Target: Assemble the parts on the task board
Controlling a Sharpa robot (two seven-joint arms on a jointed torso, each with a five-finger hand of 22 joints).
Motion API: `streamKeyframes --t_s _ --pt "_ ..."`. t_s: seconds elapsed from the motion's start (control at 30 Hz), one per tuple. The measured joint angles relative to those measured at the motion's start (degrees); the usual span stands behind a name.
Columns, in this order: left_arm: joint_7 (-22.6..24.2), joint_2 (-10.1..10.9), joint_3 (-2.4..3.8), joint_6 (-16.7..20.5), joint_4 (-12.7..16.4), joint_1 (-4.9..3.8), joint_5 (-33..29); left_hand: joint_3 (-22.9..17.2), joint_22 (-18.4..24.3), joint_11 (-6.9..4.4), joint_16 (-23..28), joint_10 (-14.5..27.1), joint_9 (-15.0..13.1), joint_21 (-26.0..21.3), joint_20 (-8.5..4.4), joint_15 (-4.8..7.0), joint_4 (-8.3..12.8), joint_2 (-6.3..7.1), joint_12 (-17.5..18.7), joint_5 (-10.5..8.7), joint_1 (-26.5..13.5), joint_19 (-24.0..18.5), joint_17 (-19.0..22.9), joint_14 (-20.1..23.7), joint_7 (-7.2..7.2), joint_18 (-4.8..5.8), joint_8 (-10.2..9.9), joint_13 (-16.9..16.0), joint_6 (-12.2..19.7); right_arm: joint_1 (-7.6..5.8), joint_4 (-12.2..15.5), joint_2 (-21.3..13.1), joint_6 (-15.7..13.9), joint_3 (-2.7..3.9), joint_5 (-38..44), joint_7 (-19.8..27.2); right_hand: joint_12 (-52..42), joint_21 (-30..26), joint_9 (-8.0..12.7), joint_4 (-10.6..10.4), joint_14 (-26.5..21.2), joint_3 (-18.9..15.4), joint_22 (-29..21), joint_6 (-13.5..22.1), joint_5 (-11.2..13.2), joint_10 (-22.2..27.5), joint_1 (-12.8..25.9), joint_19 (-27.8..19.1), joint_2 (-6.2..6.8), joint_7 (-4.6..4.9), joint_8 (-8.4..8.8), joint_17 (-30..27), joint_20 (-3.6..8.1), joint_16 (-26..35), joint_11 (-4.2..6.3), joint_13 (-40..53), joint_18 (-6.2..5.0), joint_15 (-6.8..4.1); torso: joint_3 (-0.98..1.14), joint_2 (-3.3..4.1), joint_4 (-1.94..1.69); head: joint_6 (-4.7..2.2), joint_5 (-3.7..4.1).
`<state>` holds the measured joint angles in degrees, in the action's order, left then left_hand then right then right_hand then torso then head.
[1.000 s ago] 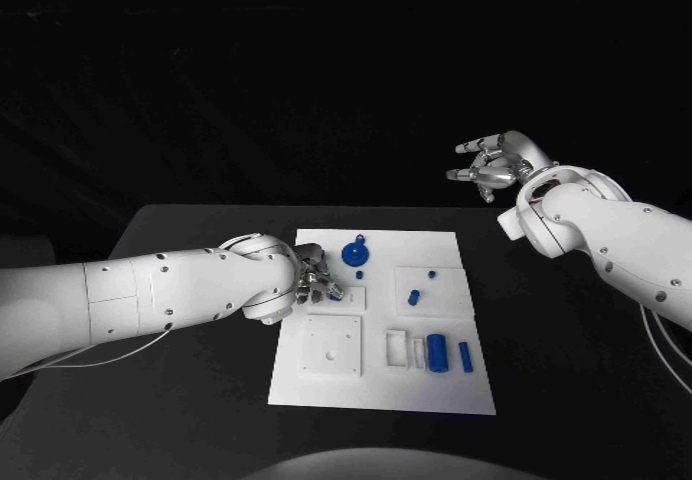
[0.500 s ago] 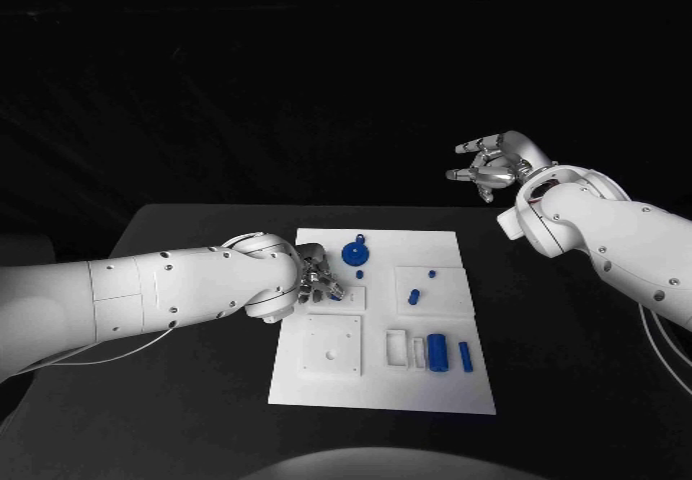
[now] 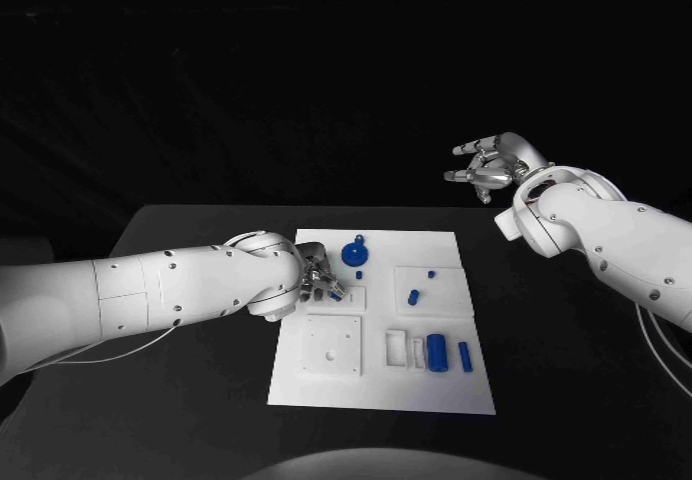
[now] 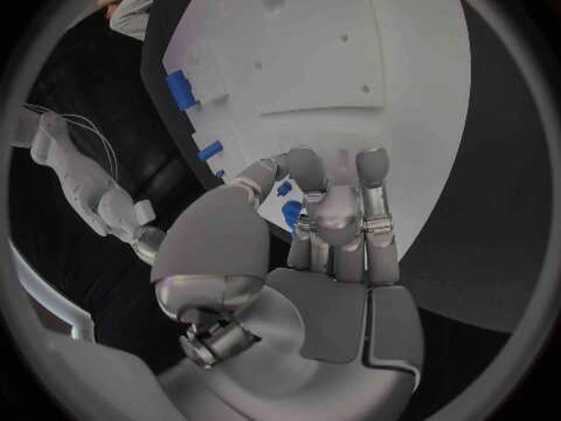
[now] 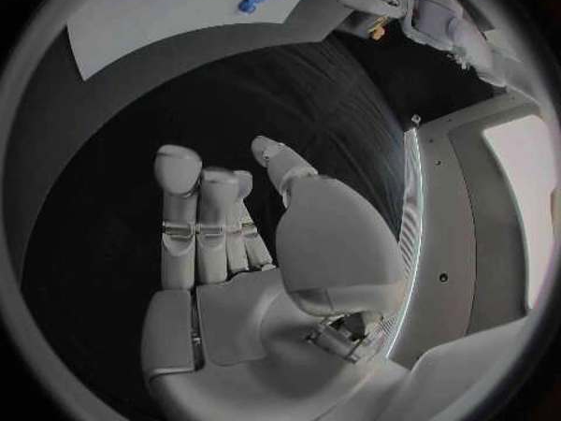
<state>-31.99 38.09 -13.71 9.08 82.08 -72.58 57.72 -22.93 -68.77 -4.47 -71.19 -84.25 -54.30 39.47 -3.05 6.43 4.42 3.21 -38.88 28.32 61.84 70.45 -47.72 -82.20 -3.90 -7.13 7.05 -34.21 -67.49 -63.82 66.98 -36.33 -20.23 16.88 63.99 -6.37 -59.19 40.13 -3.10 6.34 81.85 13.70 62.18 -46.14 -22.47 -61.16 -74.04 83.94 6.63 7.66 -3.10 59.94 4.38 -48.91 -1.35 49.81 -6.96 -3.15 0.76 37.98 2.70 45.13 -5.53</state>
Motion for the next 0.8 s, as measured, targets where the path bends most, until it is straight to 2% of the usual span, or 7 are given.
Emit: streamKeyframes --t_s 0.33,0.8 --pt "-0.3 -0.3 0.07 -0.5 -0.4 -0.11 -0.8 0.3 -0.6 0.0 -0.2 0.0 0.1 -0.4 0.0 0.0 0.4 -0.23 0.0 -0.2 -0.2 0.0 -0.4 0.0 -0.07 0.0 -0.1 0.0 -0.1 0.01 -0.3 0.1 0.4 0.0 0.0 -0.2 0.0 0.0 0.0 0.2 0.0 0.2 0.0 0.0 0.0 0.0 0.0 0.0 0.0 0.0 0.0 -0.1 0.0 0.2 0.0 0.0 0.22 0.0 0.02 0.0 -0.01 0.12 0.05" --pt "-0.9 0.0 0.06 -1.1 -0.7 -0.14 -5.3 1.3 -2.4 0.0 -2.0 0.0 -1.0 -0.9 0.2 0.19 1.4 -1.9 -1.6 2.57 -1.9 0.2 -2.3 -0.2 -0.07 0.01 -0.2 -0.5 -0.1 0.05 -0.7 0.3 0.8 0.0 0.1 -0.4 0.0 0.0 0.0 0.3 0.0 0.3 0.0 0.1 0.0 0.1 0.0 0.0 0.0 -0.08 0.0 -0.1 0.0 0.2 0.15 0.0 0.33 0.0 0.04 0.0 -0.04 0.23 0.0"
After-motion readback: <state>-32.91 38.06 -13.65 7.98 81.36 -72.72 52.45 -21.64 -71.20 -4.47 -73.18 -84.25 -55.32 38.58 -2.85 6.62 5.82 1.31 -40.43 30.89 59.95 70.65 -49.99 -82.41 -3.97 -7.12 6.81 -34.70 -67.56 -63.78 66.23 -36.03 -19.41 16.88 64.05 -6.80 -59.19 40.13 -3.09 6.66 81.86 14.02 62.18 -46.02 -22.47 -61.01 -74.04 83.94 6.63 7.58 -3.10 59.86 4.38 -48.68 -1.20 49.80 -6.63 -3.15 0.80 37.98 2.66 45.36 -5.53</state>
